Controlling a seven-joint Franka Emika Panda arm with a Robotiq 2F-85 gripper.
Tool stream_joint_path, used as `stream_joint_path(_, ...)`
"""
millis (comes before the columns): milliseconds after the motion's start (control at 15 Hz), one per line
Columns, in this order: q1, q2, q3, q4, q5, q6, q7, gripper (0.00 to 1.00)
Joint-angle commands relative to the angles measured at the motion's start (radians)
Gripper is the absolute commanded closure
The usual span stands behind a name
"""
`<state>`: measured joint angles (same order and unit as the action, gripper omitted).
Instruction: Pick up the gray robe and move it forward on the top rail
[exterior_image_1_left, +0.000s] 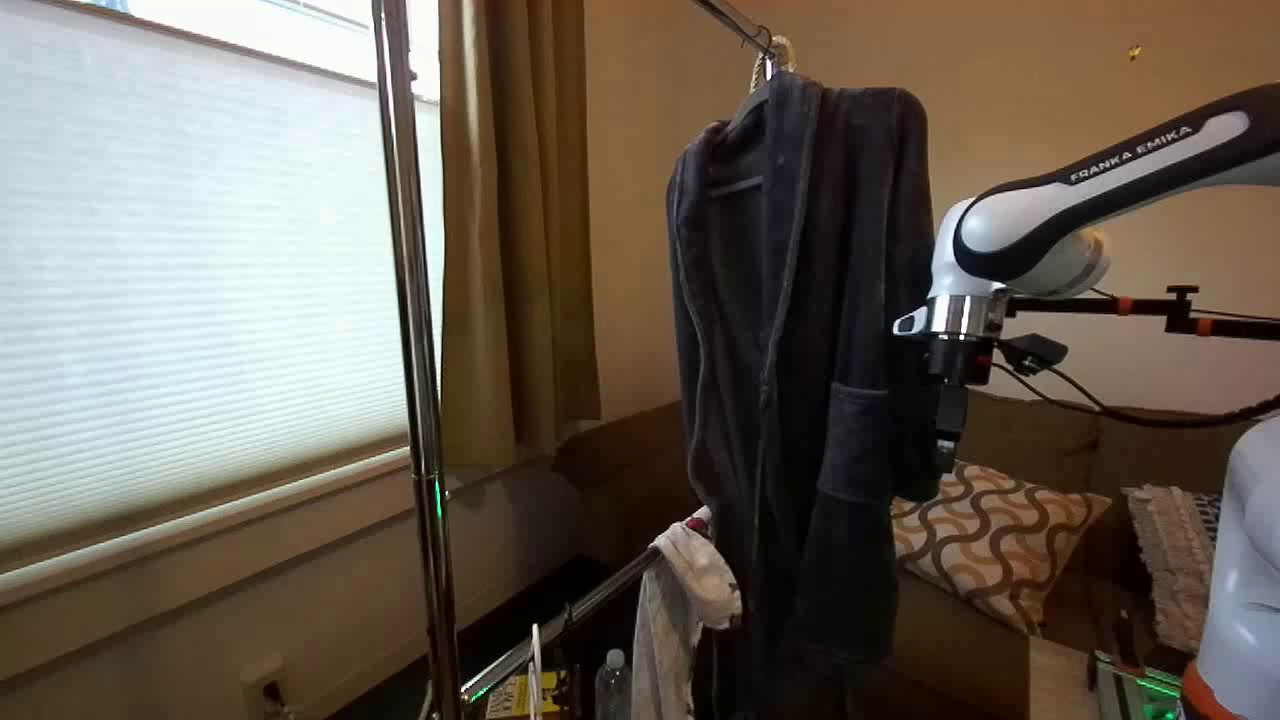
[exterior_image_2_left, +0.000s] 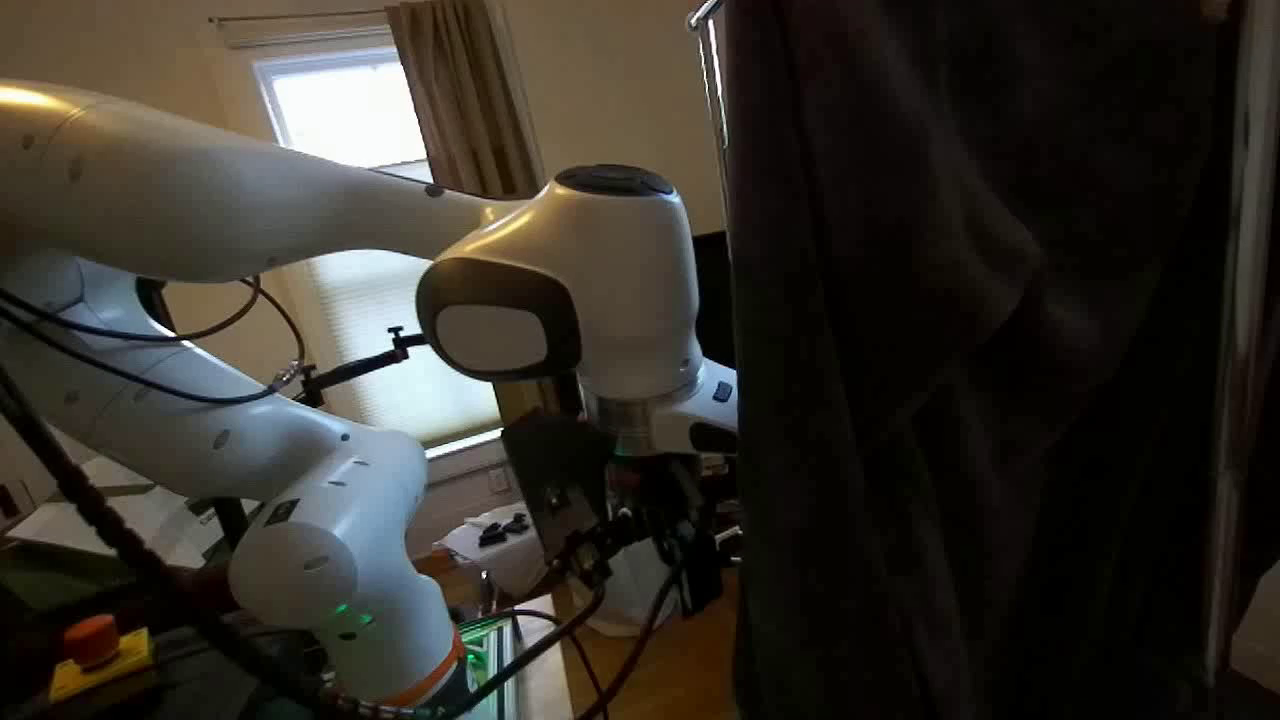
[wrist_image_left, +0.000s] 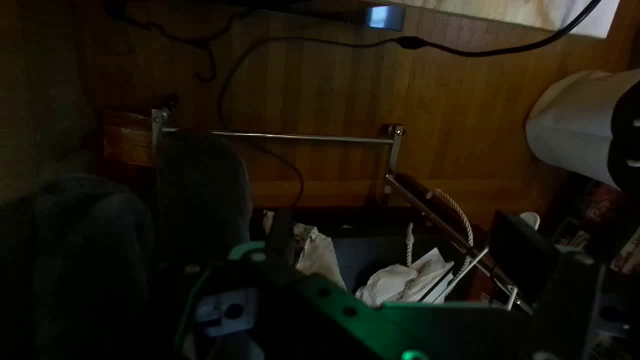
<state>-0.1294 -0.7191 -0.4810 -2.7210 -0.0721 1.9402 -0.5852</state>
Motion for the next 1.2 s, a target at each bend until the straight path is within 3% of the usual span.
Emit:
stream_joint_path(0,-0.022,0.007,0.022,0.002,0.016,-0.002,-0.014,0.00)
stream_joint_path(133,-0.011,-0.015,0.038,-0.010,0.045,0.002,-0.002,0.00)
stream_joint_path(400,0.050,-0.157,0.152,-0.054,0.134,-0.025,0.009,0.00)
stream_joint_path(667,0.103,-0.322,0.263,0.005,0.181,-0.037,0.067,0.00)
stream_joint_path(933,0.141,-0.447,0.261,0.162,0.203,-0.070,0.123,0.00)
stream_joint_path(1133,0.164,-0.491,0.247,0.297,0.194,-0.032,0.141,0.00)
